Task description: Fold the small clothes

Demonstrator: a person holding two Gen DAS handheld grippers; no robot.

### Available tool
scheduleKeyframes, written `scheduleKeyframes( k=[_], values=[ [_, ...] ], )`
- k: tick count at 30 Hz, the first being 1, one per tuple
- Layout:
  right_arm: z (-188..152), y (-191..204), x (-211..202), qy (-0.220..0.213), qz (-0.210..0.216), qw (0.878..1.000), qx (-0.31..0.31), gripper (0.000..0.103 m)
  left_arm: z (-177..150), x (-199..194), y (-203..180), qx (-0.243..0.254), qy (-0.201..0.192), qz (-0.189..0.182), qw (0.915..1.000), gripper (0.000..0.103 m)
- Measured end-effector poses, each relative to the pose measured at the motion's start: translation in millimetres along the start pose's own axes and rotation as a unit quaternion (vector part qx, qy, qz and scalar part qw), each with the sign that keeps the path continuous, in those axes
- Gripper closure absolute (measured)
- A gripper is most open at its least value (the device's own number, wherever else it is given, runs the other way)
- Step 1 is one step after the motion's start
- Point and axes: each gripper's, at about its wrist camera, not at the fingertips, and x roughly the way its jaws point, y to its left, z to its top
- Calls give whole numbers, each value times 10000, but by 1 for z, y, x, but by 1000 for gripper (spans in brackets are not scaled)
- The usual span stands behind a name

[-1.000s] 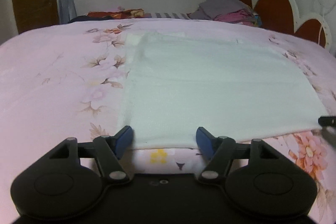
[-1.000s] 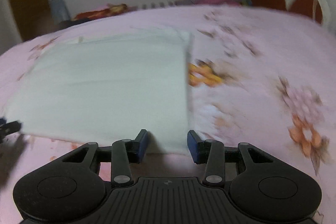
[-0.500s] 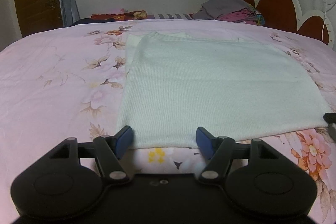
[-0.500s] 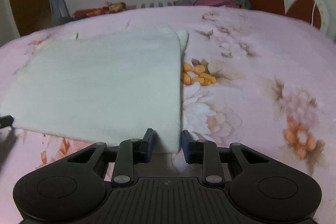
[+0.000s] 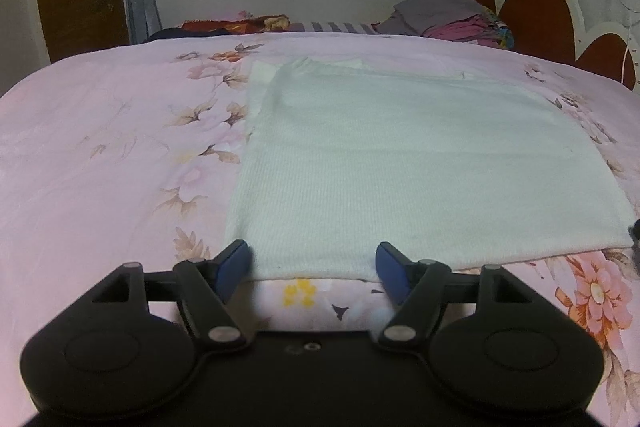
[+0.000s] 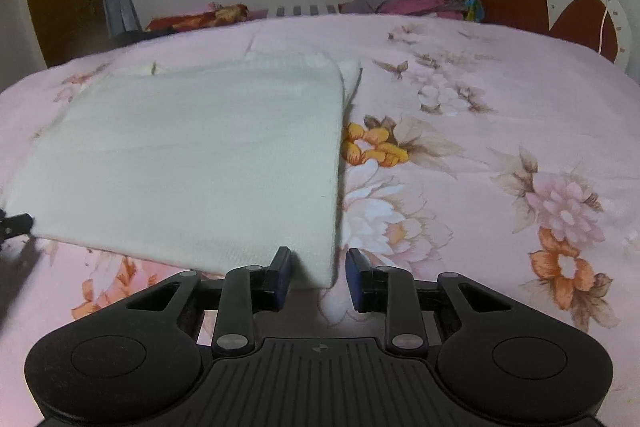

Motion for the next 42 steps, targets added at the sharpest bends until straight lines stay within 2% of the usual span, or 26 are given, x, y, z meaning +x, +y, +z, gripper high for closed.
scheduleKeyframes(
  k=[1, 2, 3, 4, 6, 8, 10, 12, 14, 15, 16, 19, 21, 23, 26, 29, 30, 32, 33, 36, 39, 40, 42],
  values=[
    [-1, -2, -6, -71, 27, 10000, 39, 75, 1, -3, 1, -41, 35, 68, 10000, 24],
    [-1, -5, -9, -103, 39, 9999, 53, 75, 1, -9, 2, -131, 26, 301, 9995, 20],
    [-2, -8, -15, -130, 44, 9999, 51, 75, -1, -18, 4, -256, -117, 487, 9984, 20],
    [-2, -10, -21, -170, 62, 9998, 54, 75, -3, -29, 8, -426, -287, 505, 9974, 20],
    [-4, -16, -32, -222, 91, 9996, 111, 75, -10, -43, 15, -923, -399, 215, 9947, 28],
    [-5, -19, -42, -243, 140, 9994, 211, 75, -17, -44, 26, -1623, -250, -276, 9860, 51],
    [-6, -21, -49, -283, 278, 9987, 314, 75, -25, -37, 39, -2510, -102, -679, 9655, 58],
    [-5, -20, -55, -315, 499, 9972, 455, 75, -34, -29, 52, -3329, -84, -910, 9385, 58],
    [-2, -18, -60, -409, 669, 9954, 556, 75, -42, -18, 60, -3937, -157, -1130, 9121, 58],
    [1, -15, -61, -446, 691, 9949, 578, 81, -43, -12, 63, -4100, -221, -1194, 9040, 58],
    [5, -12, -60, -434, 738, 9944, 614, 89, -43, -7, 64, -4181, -286, -1236, 8995, 59],
    [17, -2, -50, -414, 742, 9940, 683, 90, -38, 9, 69, -4428, -443, -1289, 8862, 62],
    [26, 8, -39, -363, 796, 9933, 753, 91, -37, 20, 75, -4731, -579, -1352, 8686, 66],
    [36, 24, -24, -320, 839, 9935, 700, 91, -37, 30, 79, -4939, -665, -1399, 8556, 72],
    [54, 50, 5, -173, 965, 9929, 672, 91, -29, 47, 83, -4958, -675, -1482, 8530, 79],
    [72, 78, 34, -61, 1001, 9936, 519, 91, -21, 59, 88, -5008, -651, -1650, 8472, 80],
    [77, 85, 43, -33, 1016, 9936, 487, 91, -19, 63, 90, -4977, -650, -1686, 8483, 81],
    [85, 98, 59, -29, 1028, 9938, 417, 91, -17, 67, 86, -4840, -601, -1643, 8574, 93],
    [88, 102, 66, -27, 1039, 9937, 414, 91, -17, 69, 86, -4776, -573, -1618, 8617, 92],
    [93, 111, 86, 51, 1045, 9937, 407, 91, -16, 65, 84, -4661, -616, -1656, 8669, 96],
    [87, 117, 103, 203, 952, 9951, 200, 91, -16, 54, 82, -4449, -697, -1600, 8784, 95],
    [88, 117, 102, 193, 944, 9952, 143, 91, -16, 54, 82, -4437, -682, -1545, 8801, 93],
    [91, 116, 96, 63, 997, 9948, 184, 91, -20, 53, 83, -4542, -794, -1535, 8740, 87]
  ],
)
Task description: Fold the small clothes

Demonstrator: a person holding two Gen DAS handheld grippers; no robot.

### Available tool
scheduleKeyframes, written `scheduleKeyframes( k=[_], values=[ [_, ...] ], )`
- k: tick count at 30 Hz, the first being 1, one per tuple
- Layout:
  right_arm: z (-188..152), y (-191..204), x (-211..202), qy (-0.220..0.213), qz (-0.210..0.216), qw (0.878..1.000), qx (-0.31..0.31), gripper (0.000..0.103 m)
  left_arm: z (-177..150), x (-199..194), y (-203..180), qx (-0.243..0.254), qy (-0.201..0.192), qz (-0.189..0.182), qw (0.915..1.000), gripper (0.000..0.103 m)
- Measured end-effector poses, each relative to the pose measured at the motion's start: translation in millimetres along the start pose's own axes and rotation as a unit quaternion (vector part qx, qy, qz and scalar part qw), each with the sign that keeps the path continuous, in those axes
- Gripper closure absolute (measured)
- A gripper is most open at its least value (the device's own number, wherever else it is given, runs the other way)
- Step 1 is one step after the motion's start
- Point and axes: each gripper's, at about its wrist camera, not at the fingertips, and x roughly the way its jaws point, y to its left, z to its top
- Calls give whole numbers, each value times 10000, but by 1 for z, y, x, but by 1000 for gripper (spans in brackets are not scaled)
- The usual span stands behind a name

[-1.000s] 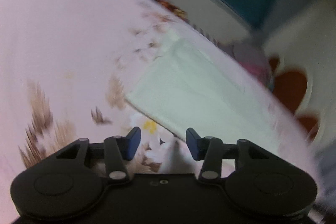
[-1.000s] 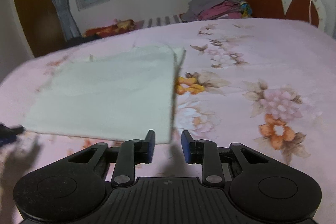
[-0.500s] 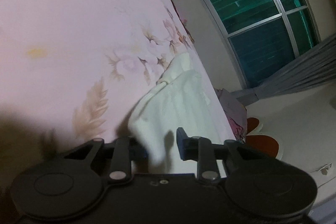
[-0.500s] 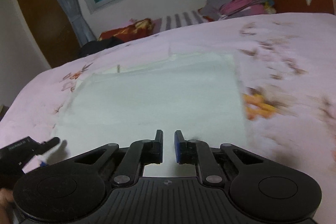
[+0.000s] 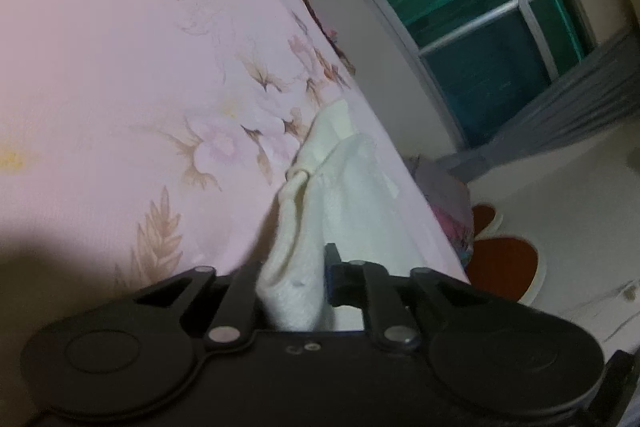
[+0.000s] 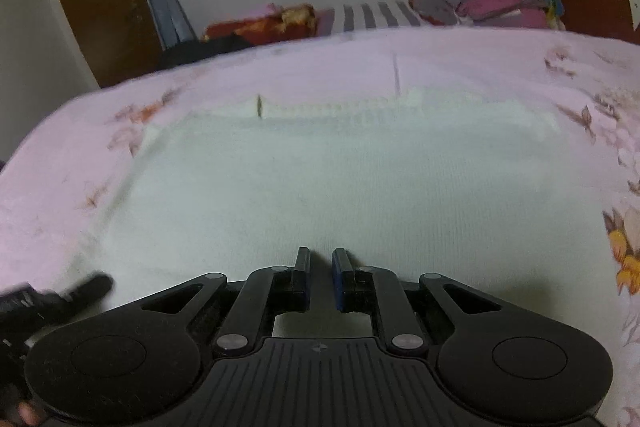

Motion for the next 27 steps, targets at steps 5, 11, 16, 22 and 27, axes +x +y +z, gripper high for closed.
scheduleKeyframes(
  k=[5, 11, 16, 22, 27],
  values=[
    [-3, -5, 15, 63, 235, 9996, 119, 93, -1, 2, -8, 61, -92, 78, 9999, 86],
    [-4, -22, 16, -20, 472, 9982, 370, 103, 6, -6, -44, 777, -65, 31, 9969, 96],
    [0, -16, 15, 56, 566, 9980, -258, 103, -10, -11, -109, 1736, -91, -82, 9847, 96],
    [12, -97, -30, -477, 1014, 9879, 1073, 103, -66, 6, -194, 3074, 447, -224, 9503, 96],
    [12, -184, -79, -863, 782, 9781, 1727, 103, -152, 40, -248, 4117, 1425, -197, 8999, 95]
  ],
)
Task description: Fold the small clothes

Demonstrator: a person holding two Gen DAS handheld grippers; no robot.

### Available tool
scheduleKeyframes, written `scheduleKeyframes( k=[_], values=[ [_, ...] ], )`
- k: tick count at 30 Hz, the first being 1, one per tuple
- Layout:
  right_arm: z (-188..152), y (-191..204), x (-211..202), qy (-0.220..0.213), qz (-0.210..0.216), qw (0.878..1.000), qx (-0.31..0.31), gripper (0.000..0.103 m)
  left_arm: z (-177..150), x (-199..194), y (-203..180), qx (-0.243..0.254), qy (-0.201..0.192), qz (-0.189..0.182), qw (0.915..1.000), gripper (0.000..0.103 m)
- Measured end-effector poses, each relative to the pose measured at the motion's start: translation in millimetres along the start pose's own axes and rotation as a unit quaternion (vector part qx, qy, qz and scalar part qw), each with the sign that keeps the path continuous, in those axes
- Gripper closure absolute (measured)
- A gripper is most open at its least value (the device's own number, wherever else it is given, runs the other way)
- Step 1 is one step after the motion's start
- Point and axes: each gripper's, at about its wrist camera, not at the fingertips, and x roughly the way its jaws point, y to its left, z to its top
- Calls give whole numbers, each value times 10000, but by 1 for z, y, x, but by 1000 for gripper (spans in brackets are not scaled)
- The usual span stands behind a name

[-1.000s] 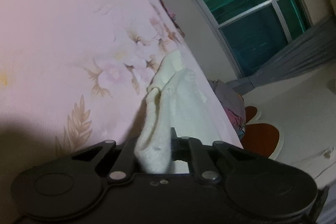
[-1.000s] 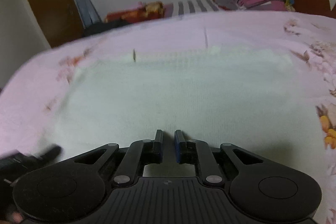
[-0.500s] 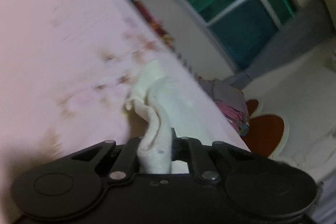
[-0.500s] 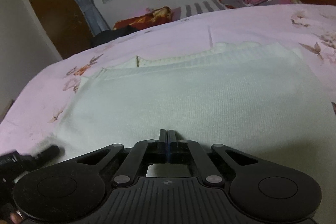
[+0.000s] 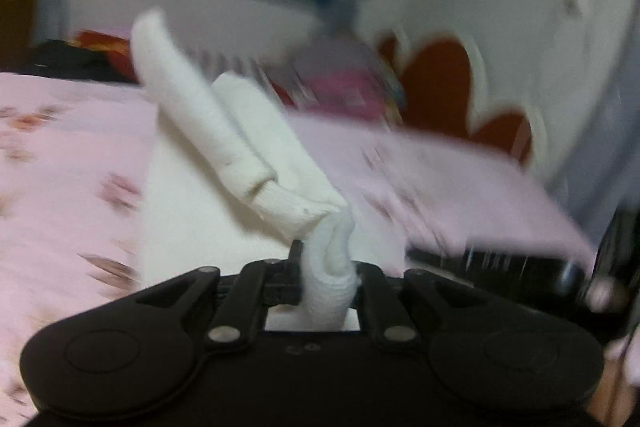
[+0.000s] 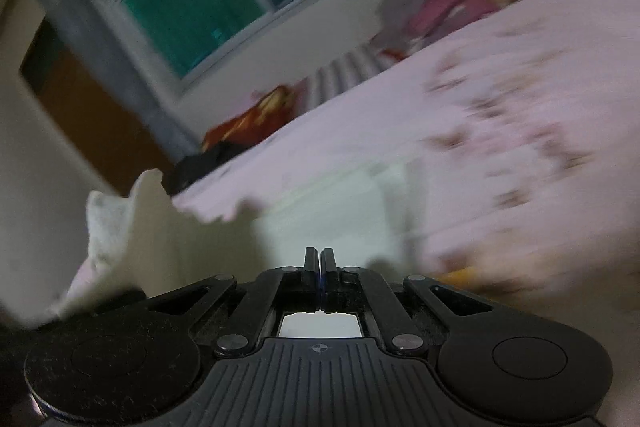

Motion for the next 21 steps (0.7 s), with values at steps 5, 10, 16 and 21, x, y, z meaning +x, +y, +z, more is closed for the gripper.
scheduleKeyframes(
  k=[5, 10, 16, 21],
  values=[
    [25, -45, -37, 61, 59, 9997, 235, 102, -20, 42, -39, -28, 906, -523, 9945, 59],
    [35, -54, -54, 22, 346, 9992, 216, 53, -3, -2, 1, -420, 73, -230, 9988, 61],
    [21, -34, -27, 541, 846, 9949, 77, 53, 12, -2, 74, -807, 47, 447, 9957, 70],
    [8, -25, -1, 821, 627, 9946, 19, 61, 14, 21, 86, -797, 157, 512, 9954, 70]
  ],
)
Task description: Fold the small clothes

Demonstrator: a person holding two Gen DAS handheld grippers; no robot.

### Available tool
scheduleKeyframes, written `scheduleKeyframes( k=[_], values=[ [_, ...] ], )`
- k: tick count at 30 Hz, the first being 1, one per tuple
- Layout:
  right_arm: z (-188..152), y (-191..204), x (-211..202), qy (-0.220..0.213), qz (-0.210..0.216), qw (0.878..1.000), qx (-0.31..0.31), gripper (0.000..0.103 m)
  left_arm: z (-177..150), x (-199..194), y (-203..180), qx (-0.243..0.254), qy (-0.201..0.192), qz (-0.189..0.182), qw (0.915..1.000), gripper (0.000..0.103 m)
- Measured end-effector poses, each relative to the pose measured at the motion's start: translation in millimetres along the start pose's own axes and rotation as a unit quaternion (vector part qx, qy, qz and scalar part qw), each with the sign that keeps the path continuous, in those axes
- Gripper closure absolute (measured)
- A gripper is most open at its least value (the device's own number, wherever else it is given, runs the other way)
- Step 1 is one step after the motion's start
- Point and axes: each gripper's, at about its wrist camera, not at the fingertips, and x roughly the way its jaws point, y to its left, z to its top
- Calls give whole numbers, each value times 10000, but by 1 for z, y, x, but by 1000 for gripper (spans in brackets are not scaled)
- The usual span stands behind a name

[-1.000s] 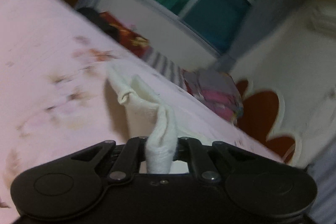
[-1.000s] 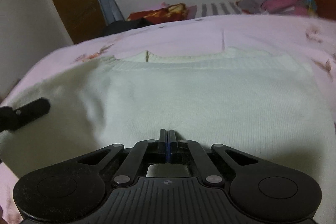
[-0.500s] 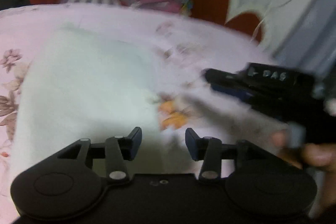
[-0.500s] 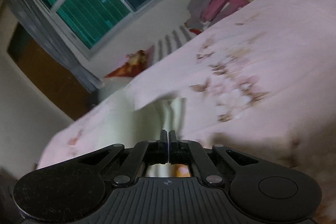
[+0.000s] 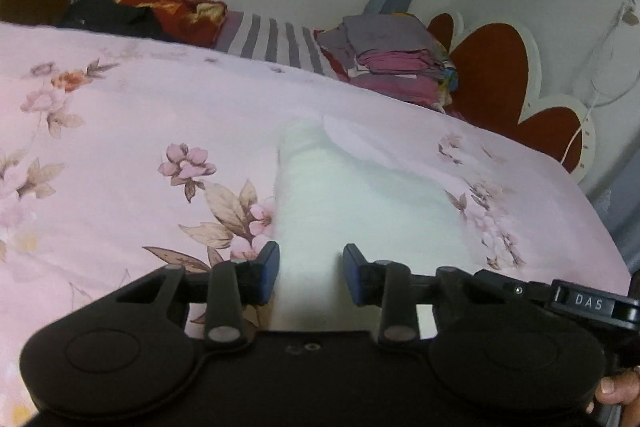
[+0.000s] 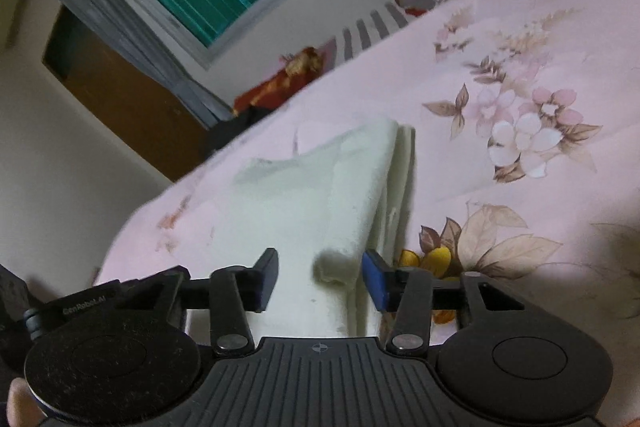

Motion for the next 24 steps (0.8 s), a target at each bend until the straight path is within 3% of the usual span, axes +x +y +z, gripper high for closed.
scheduleKeyframes(
  k=[5, 6, 7, 10, 14, 16, 18, 22, 24],
  values=[
    [1, 1, 25, 233, -265, 9992, -192, 63, -8, 27, 15, 9, 453, 28, 9990, 73],
    [1, 2, 27, 222, -315, 9989, -262, 85, -7, 26, 15, -49, 481, -34, 9988, 73],
    [1, 5, 29, 242, -469, 9976, -452, 90, -5, 23, 10, 21, 463, -92, 9989, 73],
    [6, 9, 23, 95, -711, 9948, -729, 90, -9, 27, -7, 506, 578, 17, 9970, 73],
    [1, 5, 36, 363, -859, 9923, -817, 90, -4, 27, 0, 505, 750, -106, 9959, 71],
    [6, 7, 28, 285, -870, 9926, -795, 87, 7, 8, 8, 527, 354, -184, 9978, 72],
    [10, 14, 9, -150, -933, 9919, -852, 78, 23, 3, 11, 621, 58, -399, 9973, 71],
    [30, 30, 23, -316, -971, 9888, -1091, 78, 49, 36, 9, 750, -73, -738, 9944, 71],
    [38, 39, 47, -226, -991, 9864, -1288, 78, 54, 63, 9, 834, 80, -857, 9928, 71]
  ],
)
